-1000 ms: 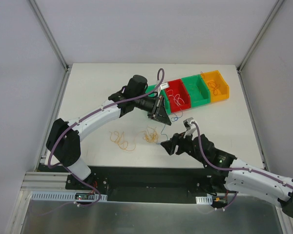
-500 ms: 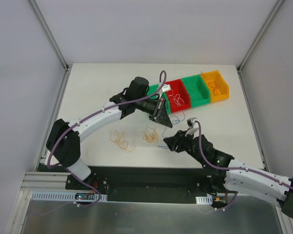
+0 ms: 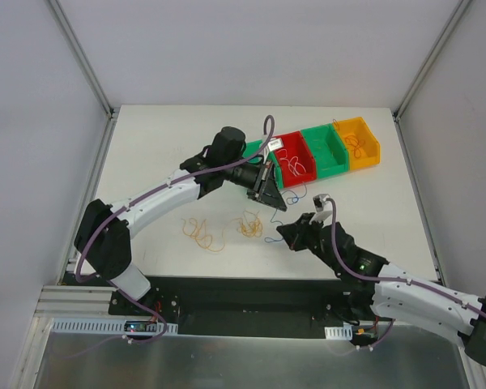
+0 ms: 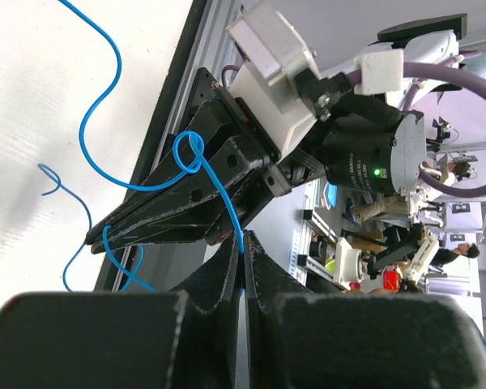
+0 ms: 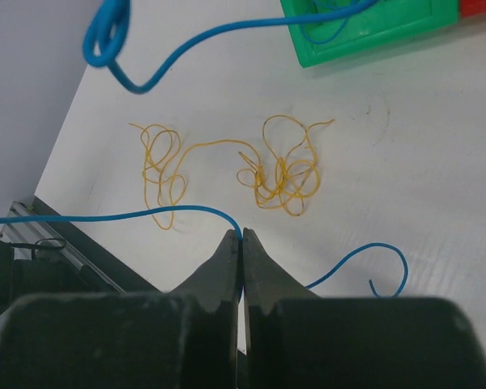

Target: Untangle the cables

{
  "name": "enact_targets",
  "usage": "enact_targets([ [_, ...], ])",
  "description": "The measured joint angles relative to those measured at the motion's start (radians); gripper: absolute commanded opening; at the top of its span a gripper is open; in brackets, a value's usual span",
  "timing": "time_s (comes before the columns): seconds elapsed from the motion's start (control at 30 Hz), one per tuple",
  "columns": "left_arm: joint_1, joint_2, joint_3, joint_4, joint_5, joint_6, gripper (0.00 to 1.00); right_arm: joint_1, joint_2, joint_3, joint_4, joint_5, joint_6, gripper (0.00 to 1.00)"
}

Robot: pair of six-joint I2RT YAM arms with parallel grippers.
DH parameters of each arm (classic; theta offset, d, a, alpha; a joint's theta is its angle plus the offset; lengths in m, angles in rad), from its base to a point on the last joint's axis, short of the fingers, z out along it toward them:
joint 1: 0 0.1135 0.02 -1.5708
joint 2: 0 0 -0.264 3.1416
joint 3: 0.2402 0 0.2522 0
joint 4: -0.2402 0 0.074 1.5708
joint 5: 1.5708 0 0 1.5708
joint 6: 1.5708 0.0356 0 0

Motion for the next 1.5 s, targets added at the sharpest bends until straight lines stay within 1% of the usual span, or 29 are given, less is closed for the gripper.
enact_targets([
  [0.1,0.0,-0.008,-0.007,0.003,0.0,-0.002,0.0,-0.008,-0.052,-0.002,-0.017,0.005,0.003,0.0],
  [0.27,0.0,-0.01,-0.012,0.005,0.0,-0.005,0.0,-0.019,-0.184,-0.016,-0.043,0.033,0.004,0.0],
  [0.4,-0.002,-0.01,-0.012,0.005,0.0,-0.005,0.0,-0.026,-0.244,-0.016,-0.059,0.056,0.003,0.0],
  [0.43,-0.004,-0.01,-0.012,0.005,0.0,-0.005,0.04,-0.027,-0.246,-0.016,-0.066,0.058,0.003,0.0],
  [0.5,-0.007,-0.01,-0.012,0.005,0.0,-0.006,0.16,-0.029,-0.245,-0.015,-0.081,0.061,0.003,0.0],
  [0.57,-0.013,-0.01,-0.012,0.005,0.0,-0.006,0.33,-0.031,-0.241,-0.013,-0.098,0.064,-0.001,0.0],
  [0.63,-0.012,-0.01,-0.012,0.0,-0.002,0.002,0.48,-0.036,-0.23,0.007,-0.137,0.068,-0.008,0.0],
  [0.67,-0.012,-0.012,-0.012,-0.009,-0.007,0.006,0.59,-0.042,-0.219,0.027,-0.164,0.072,-0.013,0.0],
  [0.73,-0.003,-0.021,-0.012,-0.041,-0.03,0.024,0.73,-0.066,-0.185,0.085,-0.228,0.074,-0.027,0.0],
  [0.77,0.005,-0.03,-0.012,-0.059,-0.045,0.036,0.82,-0.084,-0.166,0.122,-0.261,0.072,-0.036,0.0],
  [0.87,0.061,-0.077,-0.015,-0.098,-0.116,0.049,0.97,-0.158,-0.108,0.226,-0.334,0.047,-0.063,0.0],
  [0.9,0.093,-0.1,-0.017,-0.107,-0.143,0.05,0.99,-0.189,-0.089,0.258,-0.351,0.033,-0.074,0.0],
  [1.1,0.293,-0.234,-0.031,-0.116,-0.262,0.047,0.99,-0.372,0.034,0.394,-0.407,-0.087,-0.136,0.0],
  [1.17,0.326,-0.253,-0.031,-0.116,-0.277,0.047,0.99,-0.406,0.093,0.439,-0.417,-0.126,-0.155,0.0],
  [1.33,0.357,-0.259,-0.032,-0.125,-0.293,0.047,0.99,-0.443,0.27,0.548,-0.412,-0.195,-0.185,0.0],
  [1.5,0.37,-0.259,-0.032,-0.133,-0.293,0.047,0.99,-0.445,0.471,0.661,-0.369,-0.238,-0.163,0.0],
])
